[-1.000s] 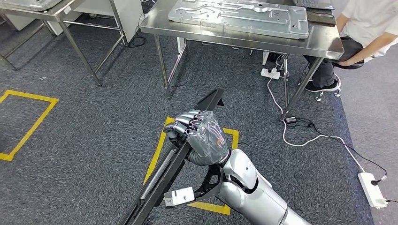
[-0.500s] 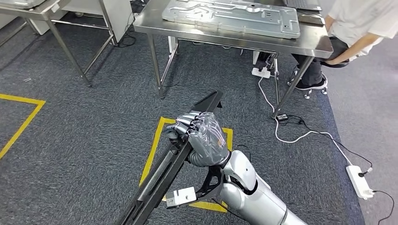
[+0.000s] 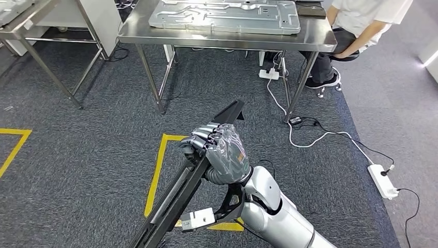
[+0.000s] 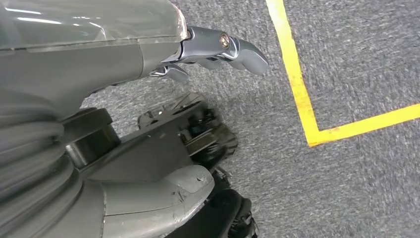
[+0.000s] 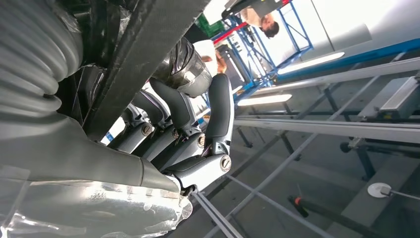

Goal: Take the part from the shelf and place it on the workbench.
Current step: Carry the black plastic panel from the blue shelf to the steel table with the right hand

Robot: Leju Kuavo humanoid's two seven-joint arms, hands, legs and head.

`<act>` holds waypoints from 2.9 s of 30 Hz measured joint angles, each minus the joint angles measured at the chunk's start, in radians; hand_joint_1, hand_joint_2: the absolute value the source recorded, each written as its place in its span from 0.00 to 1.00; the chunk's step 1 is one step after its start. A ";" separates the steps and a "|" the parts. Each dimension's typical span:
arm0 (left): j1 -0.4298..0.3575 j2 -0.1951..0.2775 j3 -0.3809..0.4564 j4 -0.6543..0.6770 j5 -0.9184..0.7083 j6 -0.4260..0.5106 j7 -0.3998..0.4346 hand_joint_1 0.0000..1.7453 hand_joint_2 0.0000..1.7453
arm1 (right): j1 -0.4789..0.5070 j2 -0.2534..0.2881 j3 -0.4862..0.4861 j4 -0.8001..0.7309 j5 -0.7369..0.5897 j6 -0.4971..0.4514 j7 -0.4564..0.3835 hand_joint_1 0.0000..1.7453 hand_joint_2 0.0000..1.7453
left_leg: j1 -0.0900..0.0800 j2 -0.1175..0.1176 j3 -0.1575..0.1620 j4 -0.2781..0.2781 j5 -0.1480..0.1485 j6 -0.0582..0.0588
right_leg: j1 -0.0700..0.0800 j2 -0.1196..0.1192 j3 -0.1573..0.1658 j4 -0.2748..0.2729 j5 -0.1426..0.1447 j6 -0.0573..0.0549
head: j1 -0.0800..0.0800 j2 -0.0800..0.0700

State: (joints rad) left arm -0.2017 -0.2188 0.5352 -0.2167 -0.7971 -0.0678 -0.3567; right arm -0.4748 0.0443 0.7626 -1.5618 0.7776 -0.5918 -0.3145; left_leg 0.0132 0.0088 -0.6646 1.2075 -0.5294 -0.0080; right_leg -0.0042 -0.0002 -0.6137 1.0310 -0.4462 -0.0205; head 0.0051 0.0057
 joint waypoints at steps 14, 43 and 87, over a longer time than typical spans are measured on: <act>-0.003 0.002 0.004 0.000 0.011 -0.020 0.010 0.00 1.00 | 0.007 0.002 0.000 0.002 0.010 -0.001 -0.001 1.00 1.00 | -0.001 -0.001 0.073 -0.181 0.072 0.052 | -0.005 0.006 -0.117 0.251 -0.101 0.047 | 0.001 0.000; -0.006 0.002 0.006 0.000 0.001 -0.045 -0.008 0.00 1.00 | 0.002 0.004 0.000 0.007 0.021 -0.007 -0.004 1.00 1.00 | -0.003 -0.009 0.093 -0.181 0.047 0.060 | -0.003 0.005 -0.134 0.272 -0.114 0.050 | 0.000 0.000; -0.011 -0.002 0.006 0.005 0.001 -0.042 -0.009 0.00 1.00 | 0.005 0.012 0.007 0.017 0.086 -0.037 0.000 1.00 1.00 | -0.001 -0.016 0.089 0.025 -0.046 0.007 | 0.001 0.005 -0.016 -0.020 0.042 -0.011 | -0.002 0.000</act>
State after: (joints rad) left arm -0.2130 -0.2213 0.5411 -0.2113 -0.7959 -0.1094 -0.3659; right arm -0.4696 0.0564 0.7698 -1.5448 0.8639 -0.6283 -0.3144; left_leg 0.0123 -0.0068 -0.5755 1.2326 -0.5754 -0.0011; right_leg -0.0034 0.0049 -0.6296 1.0114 -0.4041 -0.0317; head 0.0034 0.0057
